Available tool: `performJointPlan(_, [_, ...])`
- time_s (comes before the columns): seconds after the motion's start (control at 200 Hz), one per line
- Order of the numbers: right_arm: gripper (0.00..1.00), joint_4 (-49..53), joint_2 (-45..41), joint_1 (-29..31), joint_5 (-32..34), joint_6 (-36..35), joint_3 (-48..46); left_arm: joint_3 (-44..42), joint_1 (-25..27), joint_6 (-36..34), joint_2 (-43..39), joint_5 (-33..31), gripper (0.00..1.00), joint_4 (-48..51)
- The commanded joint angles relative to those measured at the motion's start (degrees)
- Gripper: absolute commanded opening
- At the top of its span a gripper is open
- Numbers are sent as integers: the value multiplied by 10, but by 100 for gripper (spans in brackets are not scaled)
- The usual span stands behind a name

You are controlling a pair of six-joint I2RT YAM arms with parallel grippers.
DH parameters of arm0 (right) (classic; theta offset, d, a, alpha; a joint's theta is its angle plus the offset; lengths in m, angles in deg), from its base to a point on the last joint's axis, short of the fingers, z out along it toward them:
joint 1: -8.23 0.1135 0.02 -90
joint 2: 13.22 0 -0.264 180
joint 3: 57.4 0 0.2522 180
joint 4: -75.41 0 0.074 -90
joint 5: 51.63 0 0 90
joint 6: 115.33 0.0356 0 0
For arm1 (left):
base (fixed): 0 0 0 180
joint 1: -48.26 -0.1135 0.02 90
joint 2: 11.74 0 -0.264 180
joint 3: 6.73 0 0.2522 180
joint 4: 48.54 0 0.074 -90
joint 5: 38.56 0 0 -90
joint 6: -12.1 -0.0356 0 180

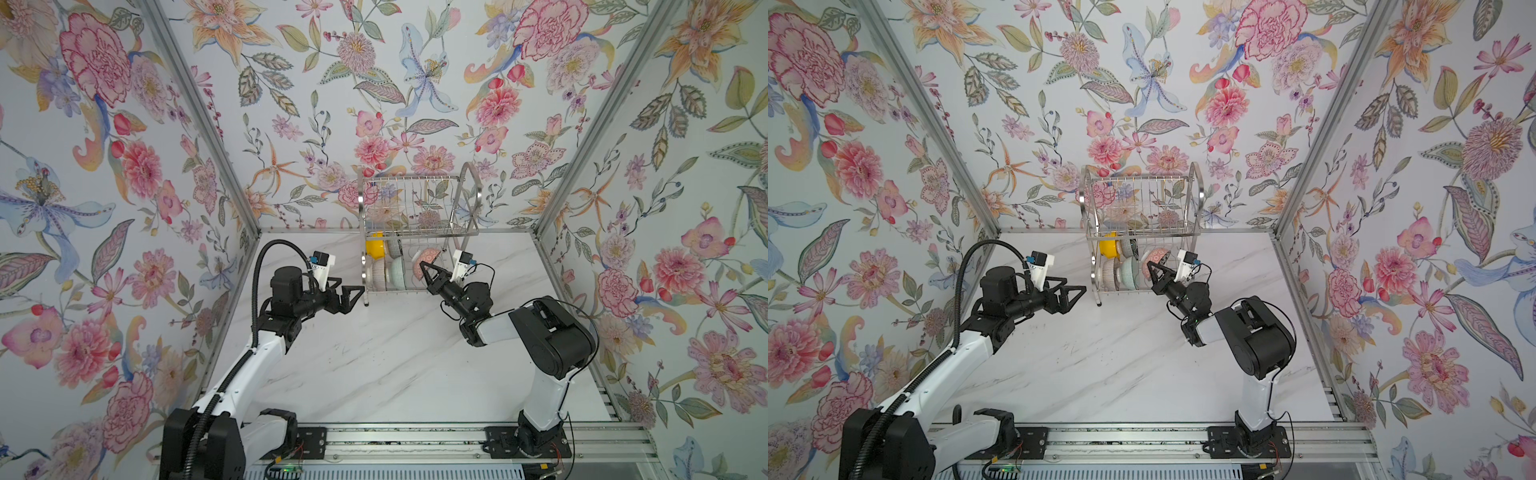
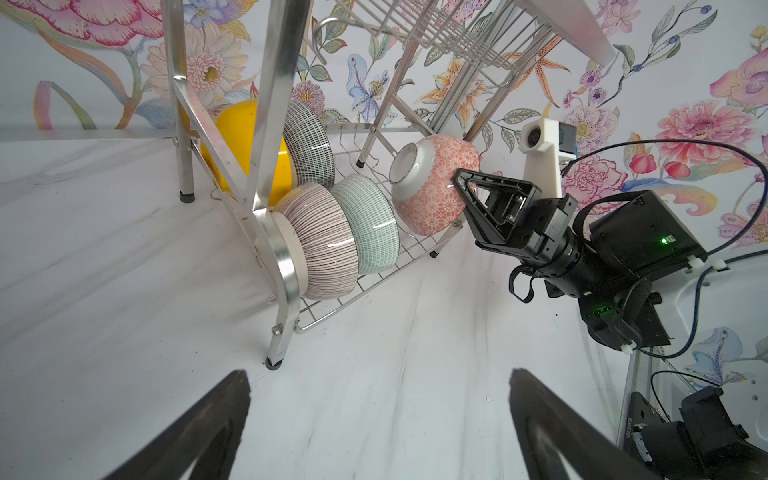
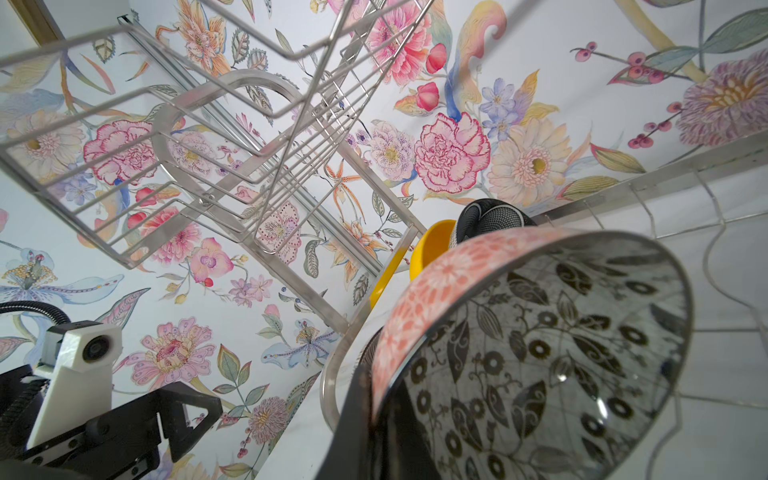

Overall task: Load the bowls into the dish rack
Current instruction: 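Lower the leaf-patterned bowl on edge between the rack wires with the right gripper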

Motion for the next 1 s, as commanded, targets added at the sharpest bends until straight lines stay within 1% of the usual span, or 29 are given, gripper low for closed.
performJointPlan(0.0, [0, -29, 6, -5, -24, 15, 27, -6, 6, -1, 3, -9, 99, -6])
performJointPlan(0.29, [0, 61, 0, -20, -81, 23, 57, -2, 8, -3, 8, -9, 99, -1])
performJointPlan(0.736, [1, 114, -5, -53, -189, 31, 70, 1, 13, -4, 13, -8, 99, 4])
performJointPlan(0.991, [1, 130, 5, -59, -221, 33, 90, 0, 15, -4, 14, -8, 99, 5])
